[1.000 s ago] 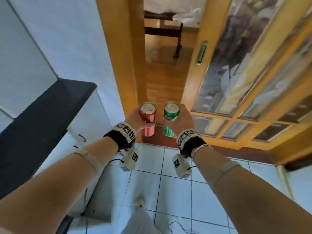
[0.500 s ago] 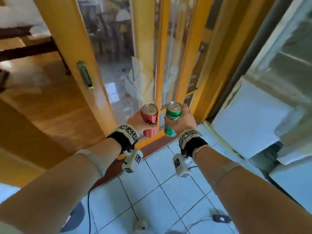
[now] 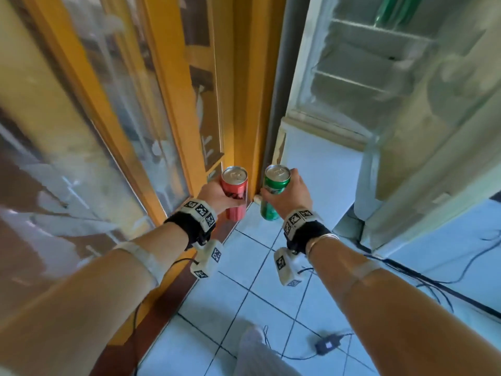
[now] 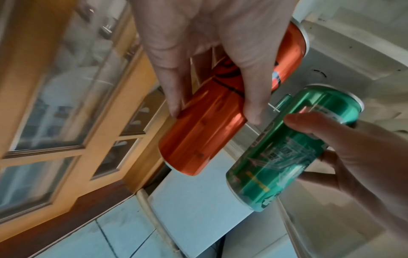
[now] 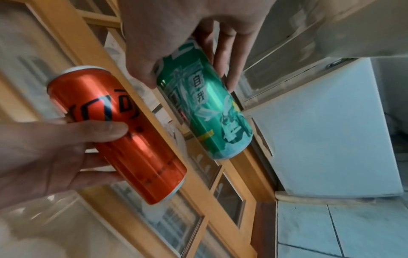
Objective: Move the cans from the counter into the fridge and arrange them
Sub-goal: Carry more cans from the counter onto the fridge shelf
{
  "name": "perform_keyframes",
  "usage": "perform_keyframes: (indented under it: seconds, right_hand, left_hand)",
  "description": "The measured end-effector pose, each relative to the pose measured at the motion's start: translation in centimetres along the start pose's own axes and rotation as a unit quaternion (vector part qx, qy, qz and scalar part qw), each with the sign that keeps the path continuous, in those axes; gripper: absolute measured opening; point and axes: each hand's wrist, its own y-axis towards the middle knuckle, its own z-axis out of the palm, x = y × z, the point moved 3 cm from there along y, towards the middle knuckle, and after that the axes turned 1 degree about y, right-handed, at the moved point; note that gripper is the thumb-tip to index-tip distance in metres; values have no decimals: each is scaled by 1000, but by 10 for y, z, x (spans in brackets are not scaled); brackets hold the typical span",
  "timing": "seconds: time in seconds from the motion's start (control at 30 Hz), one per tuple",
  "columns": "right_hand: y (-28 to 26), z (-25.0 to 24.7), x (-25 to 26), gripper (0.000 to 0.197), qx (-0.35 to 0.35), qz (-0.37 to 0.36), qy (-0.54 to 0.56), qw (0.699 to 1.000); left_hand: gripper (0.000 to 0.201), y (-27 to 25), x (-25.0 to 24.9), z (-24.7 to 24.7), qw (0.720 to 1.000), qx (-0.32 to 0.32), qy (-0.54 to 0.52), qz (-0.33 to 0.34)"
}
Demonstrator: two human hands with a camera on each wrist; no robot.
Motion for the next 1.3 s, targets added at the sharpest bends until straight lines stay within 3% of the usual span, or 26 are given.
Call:
perform_keyframes:
  seconds: [0.2, 0.4, 0.6, 0.8, 1.07, 1.3]
  right_hand:
    - [106, -41, -1, 63, -27, 11, 9, 1000]
    - [194, -67, -7, 79, -62, 46, 34, 996]
    - [275, -91, -6, 65, -134, 66, 36, 988]
    - [344, -122, 8, 60, -202, 92, 45, 974]
    - [416, -171, 3, 58, -272, 107, 57, 955]
    - [497, -274, 4, 58, -350, 78, 46, 932]
  left_hand:
    - [68, 106, -69, 19, 999, 19, 32, 24]
    - [77, 201, -124, 31, 997, 48, 14, 65]
    - [70, 290, -183, 48, 978, 109, 78, 157]
    - [71, 371, -252, 56, 958, 185, 74, 204]
    - [73, 440, -337, 89, 936, 222, 99, 256]
    - [66, 482, -403, 132, 923, 247, 103, 275]
